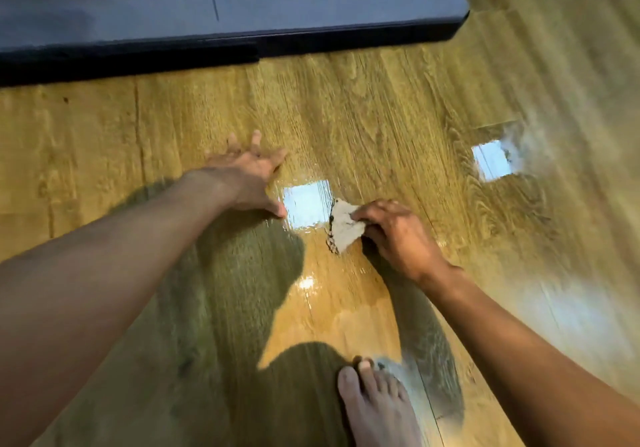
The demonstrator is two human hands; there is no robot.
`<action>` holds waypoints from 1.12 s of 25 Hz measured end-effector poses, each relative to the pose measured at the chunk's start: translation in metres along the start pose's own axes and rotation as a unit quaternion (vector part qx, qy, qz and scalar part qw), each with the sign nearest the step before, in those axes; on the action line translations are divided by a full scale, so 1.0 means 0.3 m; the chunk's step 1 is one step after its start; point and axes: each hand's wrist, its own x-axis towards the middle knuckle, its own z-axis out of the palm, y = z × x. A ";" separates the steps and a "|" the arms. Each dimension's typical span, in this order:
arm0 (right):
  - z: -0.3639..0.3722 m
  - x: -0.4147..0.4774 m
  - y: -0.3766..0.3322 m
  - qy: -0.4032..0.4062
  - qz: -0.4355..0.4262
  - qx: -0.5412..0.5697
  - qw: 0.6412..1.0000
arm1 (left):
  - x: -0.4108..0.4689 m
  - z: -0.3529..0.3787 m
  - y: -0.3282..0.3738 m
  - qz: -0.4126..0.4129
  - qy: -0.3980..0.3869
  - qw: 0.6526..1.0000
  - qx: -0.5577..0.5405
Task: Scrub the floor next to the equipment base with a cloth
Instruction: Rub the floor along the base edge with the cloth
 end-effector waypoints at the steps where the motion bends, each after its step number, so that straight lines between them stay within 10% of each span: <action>1: -0.006 0.049 0.006 0.000 0.017 -0.012 1.000 | 0.008 -0.011 0.018 -0.001 -0.002 1.000 -0.008; 18: -0.059 -0.221 -0.025 -0.089 -0.049 -0.009 0.995 | 0.030 0.002 0.060 -0.031 0.013 0.999 -0.024; 28: -0.036 -0.137 0.094 0.008 -0.052 -0.067 0.996 | 0.018 -0.003 0.053 -0.033 -0.009 0.999 -0.025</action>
